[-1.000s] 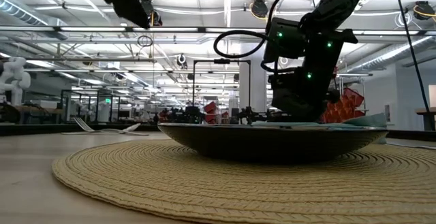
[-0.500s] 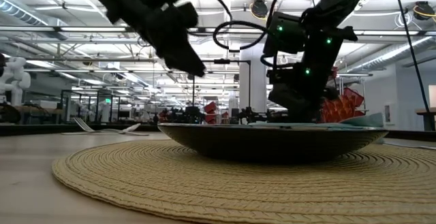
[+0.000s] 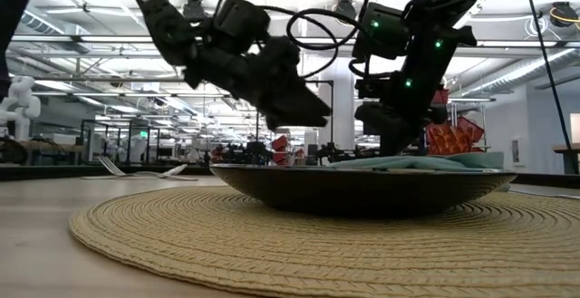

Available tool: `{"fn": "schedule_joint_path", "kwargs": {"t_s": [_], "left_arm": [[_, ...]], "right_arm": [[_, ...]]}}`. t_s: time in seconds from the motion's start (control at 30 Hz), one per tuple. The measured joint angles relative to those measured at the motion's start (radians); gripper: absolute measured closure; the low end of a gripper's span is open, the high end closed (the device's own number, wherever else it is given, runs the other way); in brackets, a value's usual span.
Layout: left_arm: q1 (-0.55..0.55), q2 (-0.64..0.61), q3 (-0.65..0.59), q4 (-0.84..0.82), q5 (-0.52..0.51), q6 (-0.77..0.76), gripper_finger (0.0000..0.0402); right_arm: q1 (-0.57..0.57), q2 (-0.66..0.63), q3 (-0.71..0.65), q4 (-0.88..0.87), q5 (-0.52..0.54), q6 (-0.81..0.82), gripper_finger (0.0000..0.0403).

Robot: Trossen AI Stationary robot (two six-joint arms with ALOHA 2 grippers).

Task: Set table place
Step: Fold the blue napkin

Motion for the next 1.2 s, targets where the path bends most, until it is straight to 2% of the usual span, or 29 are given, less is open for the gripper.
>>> {"fn": "schedule_joint_path", "kwargs": {"t_s": [0.37, 0.63, 1.0, 1.2], "left_arm": [[-0.039, 0.210, 0.115, 0.055, 0.032, -0.041, 0.0233], [-0.049, 0.246, 0.140, 0.087, -0.005, -0.038, 0.0233], [-0.058, 0.366, 0.157, 0.123, -0.034, -0.072, 0.0233], [-0.061, 0.372, 0.167, 0.097, -0.035, -0.074, 0.0242]], "right_arm": [[0.000, 0.000, 0.000, 0.021, 0.004, 0.010, 0.0403], [0.001, 0.000, 0.000, 0.021, 0.000, 0.018, 0.0403], [0.001, 0.000, 0.000, 0.024, -0.002, 0.015, 0.0403], [0.001, -0.019, 0.000, 0.027, -0.004, 0.005, 0.0403]]}}
